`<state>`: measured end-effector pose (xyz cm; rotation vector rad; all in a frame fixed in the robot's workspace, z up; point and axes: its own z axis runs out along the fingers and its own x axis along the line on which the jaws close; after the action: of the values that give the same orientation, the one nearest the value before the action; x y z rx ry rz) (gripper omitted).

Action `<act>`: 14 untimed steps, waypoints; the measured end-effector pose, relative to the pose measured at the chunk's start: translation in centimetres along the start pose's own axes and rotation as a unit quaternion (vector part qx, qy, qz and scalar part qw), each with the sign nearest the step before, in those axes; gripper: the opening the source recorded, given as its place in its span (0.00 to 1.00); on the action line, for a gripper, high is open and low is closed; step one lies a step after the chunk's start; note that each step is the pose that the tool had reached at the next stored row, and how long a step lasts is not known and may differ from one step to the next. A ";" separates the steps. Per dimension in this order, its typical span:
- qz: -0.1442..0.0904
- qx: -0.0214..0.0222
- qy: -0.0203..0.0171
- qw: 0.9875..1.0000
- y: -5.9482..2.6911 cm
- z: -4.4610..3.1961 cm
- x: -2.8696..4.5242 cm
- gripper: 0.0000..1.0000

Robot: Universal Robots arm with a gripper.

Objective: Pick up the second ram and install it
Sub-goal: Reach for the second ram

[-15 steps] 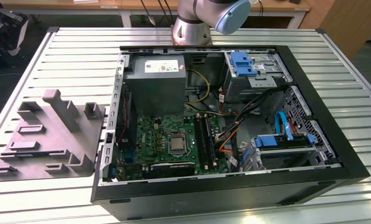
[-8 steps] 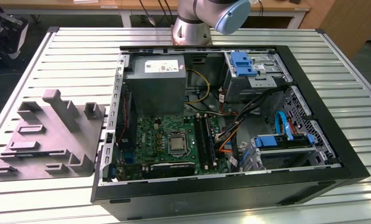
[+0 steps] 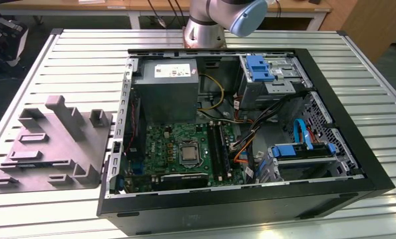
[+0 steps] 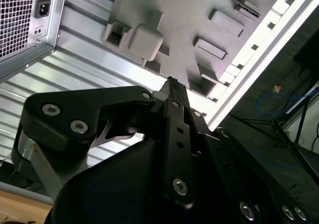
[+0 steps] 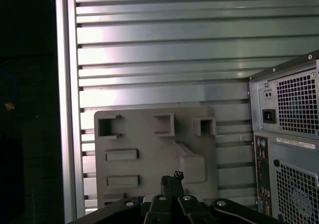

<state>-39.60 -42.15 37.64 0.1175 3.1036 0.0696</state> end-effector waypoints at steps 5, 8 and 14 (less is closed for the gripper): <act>0.000 0.000 0.000 1.000 -0.38 0.17 0.13 0.10; 0.000 0.000 0.000 1.000 -0.72 0.26 0.24 0.10; 0.000 0.000 0.000 1.000 -1.49 0.43 0.53 0.10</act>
<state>-40.22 -43.57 37.12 0.1174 3.1036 0.0697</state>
